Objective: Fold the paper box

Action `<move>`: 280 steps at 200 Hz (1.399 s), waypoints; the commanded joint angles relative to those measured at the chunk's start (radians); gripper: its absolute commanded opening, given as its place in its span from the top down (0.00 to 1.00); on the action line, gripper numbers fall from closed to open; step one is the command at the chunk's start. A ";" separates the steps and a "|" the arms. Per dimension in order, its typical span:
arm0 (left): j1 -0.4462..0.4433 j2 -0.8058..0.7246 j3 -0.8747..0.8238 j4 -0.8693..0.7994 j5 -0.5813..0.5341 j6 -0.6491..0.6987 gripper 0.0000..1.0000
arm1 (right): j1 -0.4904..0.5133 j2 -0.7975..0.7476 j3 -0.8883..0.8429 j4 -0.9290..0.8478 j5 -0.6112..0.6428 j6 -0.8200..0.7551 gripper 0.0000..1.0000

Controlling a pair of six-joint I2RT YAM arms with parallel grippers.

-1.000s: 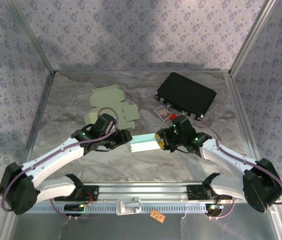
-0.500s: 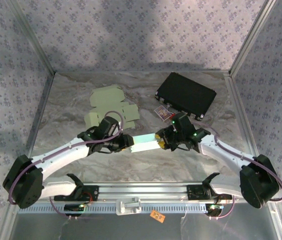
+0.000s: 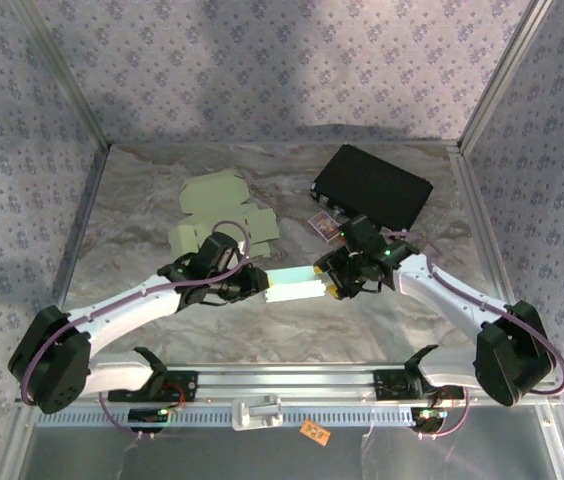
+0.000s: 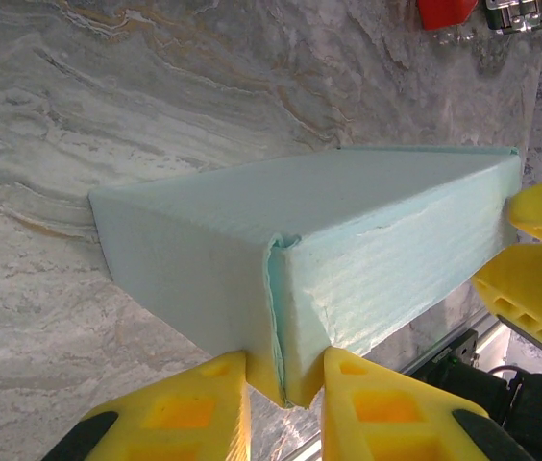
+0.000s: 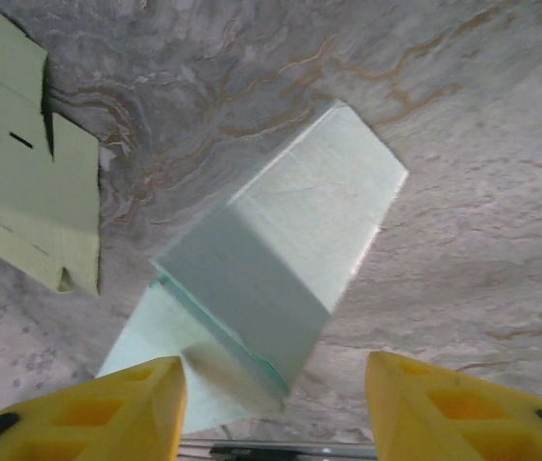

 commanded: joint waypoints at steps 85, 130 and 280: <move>-0.094 0.149 0.073 -0.051 -0.030 0.014 0.81 | 0.090 0.006 0.110 -0.126 0.163 0.378 0.21; -0.166 0.274 0.168 -0.012 -0.016 0.042 0.82 | 0.065 -0.023 -0.004 -0.084 0.136 0.455 0.21; -0.065 0.335 0.378 -0.245 -0.026 -0.005 0.55 | -0.156 -0.224 0.010 -0.322 0.264 -0.277 0.29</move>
